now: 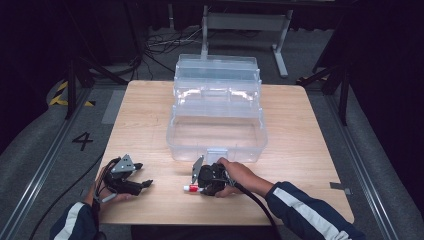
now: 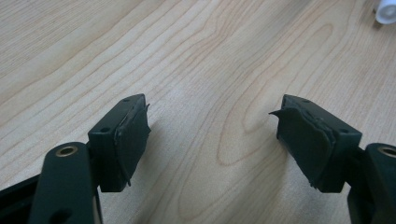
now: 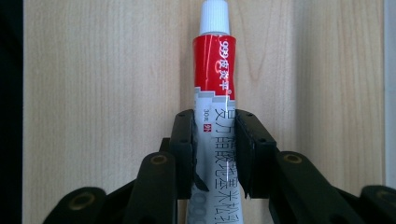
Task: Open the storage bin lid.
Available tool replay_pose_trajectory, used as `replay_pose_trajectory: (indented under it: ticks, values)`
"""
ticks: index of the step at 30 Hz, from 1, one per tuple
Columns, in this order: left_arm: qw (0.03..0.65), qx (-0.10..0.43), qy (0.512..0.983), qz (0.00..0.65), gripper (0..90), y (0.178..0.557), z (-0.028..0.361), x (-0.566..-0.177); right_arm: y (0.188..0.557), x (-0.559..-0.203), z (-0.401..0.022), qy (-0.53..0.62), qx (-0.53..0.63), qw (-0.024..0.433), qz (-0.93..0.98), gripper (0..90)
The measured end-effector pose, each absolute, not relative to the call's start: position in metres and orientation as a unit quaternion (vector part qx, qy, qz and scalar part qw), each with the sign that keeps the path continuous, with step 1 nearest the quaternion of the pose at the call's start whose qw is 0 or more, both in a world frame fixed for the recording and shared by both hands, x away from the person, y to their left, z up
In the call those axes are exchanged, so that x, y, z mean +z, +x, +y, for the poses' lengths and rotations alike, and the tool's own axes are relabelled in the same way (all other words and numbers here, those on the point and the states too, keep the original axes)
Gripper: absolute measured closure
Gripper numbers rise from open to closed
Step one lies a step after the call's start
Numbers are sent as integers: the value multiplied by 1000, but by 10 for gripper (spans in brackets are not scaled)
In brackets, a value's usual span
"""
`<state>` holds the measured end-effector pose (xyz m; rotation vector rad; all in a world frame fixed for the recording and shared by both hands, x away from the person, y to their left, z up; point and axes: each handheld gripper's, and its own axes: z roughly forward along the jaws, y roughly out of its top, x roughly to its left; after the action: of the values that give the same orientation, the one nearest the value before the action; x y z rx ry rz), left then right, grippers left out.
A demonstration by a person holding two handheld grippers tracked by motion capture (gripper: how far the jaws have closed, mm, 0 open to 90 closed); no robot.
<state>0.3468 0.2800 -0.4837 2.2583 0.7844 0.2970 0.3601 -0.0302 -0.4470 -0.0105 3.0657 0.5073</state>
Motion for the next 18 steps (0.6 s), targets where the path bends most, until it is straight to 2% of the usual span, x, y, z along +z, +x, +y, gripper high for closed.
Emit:
replay_pose_trajectory:
  ticks: [5, 18]
  values:
    - [358, 115, 875, 304, 253, 347, 280, -484, 357, -446, -37, -5, 171, 16, 985, 708]
    - [358, 115, 875, 304, 252, 347, 280, -484, 359, -414, -78, 15, 216, 37, 976, 708]
